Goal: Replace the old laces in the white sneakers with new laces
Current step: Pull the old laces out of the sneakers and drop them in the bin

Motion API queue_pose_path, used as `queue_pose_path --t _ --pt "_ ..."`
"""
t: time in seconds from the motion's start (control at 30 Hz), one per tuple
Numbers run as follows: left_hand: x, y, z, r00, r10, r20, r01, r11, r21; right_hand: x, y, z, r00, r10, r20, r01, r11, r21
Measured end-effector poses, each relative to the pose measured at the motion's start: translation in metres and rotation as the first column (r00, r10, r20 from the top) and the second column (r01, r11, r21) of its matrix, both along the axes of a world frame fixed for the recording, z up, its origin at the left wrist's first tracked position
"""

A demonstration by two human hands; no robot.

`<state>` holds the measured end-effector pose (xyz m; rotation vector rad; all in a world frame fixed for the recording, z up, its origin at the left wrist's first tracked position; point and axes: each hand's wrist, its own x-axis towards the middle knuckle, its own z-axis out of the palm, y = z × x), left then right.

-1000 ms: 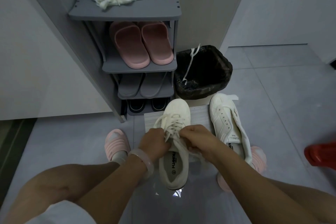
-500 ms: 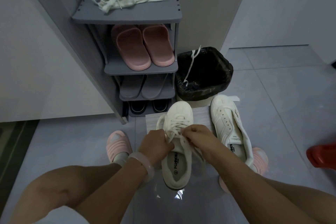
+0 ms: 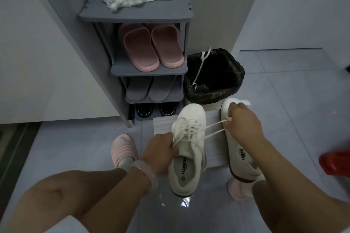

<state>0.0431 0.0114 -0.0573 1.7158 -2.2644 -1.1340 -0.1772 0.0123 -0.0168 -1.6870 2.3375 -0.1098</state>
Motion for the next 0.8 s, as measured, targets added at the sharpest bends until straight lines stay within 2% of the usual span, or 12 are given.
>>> queue_pose_path --t 0.1,0.17,0.23,0.27,0.33,0.4,0.53,0.6,0.67,0.7,0.73,0.8 --pt "-0.003 0.001 -0.003 0.998 -0.052 0.046 0.054 0.998 -0.045 0.002 0.001 0.003 0.970 0.146 0.196 -0.155 0.988 0.028" --pt "-0.006 0.004 -0.007 0.996 -0.063 0.068 0.068 0.995 -0.068 0.013 0.007 0.006 0.917 0.296 0.266 -0.292 0.955 -0.058" --pt "-0.006 0.006 -0.009 0.996 -0.046 0.080 0.053 0.994 -0.093 0.024 0.013 0.001 0.880 0.433 0.195 -0.412 0.900 -0.141" --pt "-0.006 0.007 -0.009 0.995 -0.040 0.088 0.048 0.994 -0.102 0.029 0.017 -0.003 0.867 0.477 0.146 -0.462 0.878 -0.128" --pt "-0.006 0.008 -0.005 0.995 -0.041 0.094 0.051 0.993 -0.107 0.037 0.021 -0.014 0.856 0.514 0.052 -0.514 0.858 -0.003" --pt "-0.006 0.006 0.000 0.996 -0.047 0.077 0.053 0.996 -0.073 0.042 0.023 -0.026 0.862 0.507 -0.001 -0.506 0.860 0.063" --pt "-0.004 -0.003 0.011 0.989 -0.112 0.099 0.110 0.994 0.025 0.049 0.022 -0.025 0.856 0.506 -0.104 -0.513 0.857 -0.056" --pt "0.000 -0.008 0.015 0.985 -0.126 0.116 0.117 0.990 0.079 0.036 0.017 -0.020 0.944 0.308 -0.113 -0.326 0.923 -0.203" --pt "0.007 -0.011 0.015 0.988 -0.100 0.113 0.088 0.990 0.106 0.019 0.013 -0.009 0.997 0.071 0.005 -0.066 0.953 -0.295" --pt "0.009 -0.012 0.015 0.990 -0.090 0.112 0.078 0.991 0.107 0.014 0.013 -0.006 0.999 0.008 0.037 0.002 0.963 -0.269" --pt "0.010 -0.012 0.014 0.989 -0.092 0.113 0.081 0.992 0.097 0.011 0.014 -0.007 1.000 0.004 0.026 0.002 0.974 -0.227" --pt "0.006 -0.009 0.013 0.984 -0.122 0.127 0.116 0.992 0.055 0.015 0.019 -0.011 0.992 0.122 0.034 -0.116 0.984 -0.136"
